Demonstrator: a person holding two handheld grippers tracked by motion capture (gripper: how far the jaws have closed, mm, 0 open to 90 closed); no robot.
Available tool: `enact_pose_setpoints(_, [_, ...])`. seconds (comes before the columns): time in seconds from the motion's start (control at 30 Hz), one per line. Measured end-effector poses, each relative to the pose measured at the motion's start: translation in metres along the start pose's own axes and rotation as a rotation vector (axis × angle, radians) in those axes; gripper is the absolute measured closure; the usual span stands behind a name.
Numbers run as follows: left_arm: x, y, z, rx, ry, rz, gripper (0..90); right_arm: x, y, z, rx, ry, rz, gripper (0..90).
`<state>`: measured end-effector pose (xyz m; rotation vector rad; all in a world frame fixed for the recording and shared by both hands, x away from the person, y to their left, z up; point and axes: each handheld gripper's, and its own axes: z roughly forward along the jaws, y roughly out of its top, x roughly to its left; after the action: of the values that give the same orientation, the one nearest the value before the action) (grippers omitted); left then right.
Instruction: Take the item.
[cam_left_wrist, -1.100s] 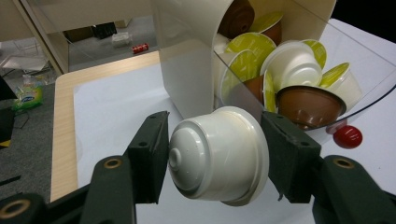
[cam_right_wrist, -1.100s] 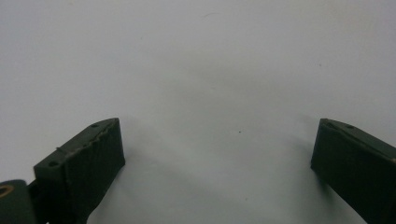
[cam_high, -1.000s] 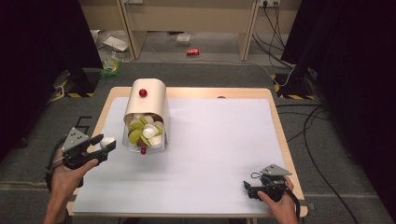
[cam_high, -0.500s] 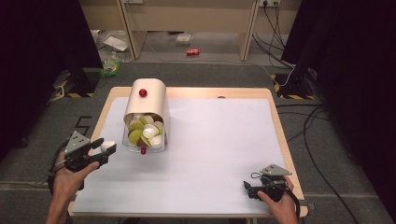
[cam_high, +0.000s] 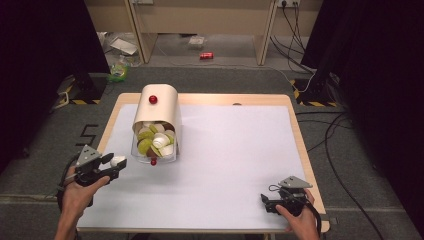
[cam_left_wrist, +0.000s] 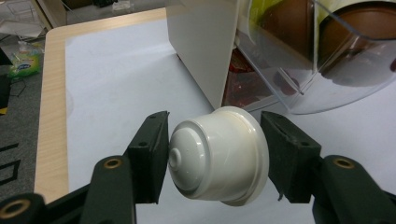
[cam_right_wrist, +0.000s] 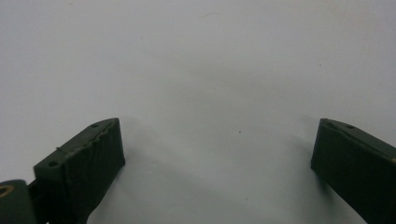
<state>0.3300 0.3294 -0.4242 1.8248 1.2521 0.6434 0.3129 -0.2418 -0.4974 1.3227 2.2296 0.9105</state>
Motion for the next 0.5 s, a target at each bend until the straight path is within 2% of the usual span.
enact_pose_setpoints(0.5, [0.005,-0.013,0.013,0.049,0.005,-0.014,43.7,0.000,0.000,0.000,0.000,0.000,-0.001,2.9])
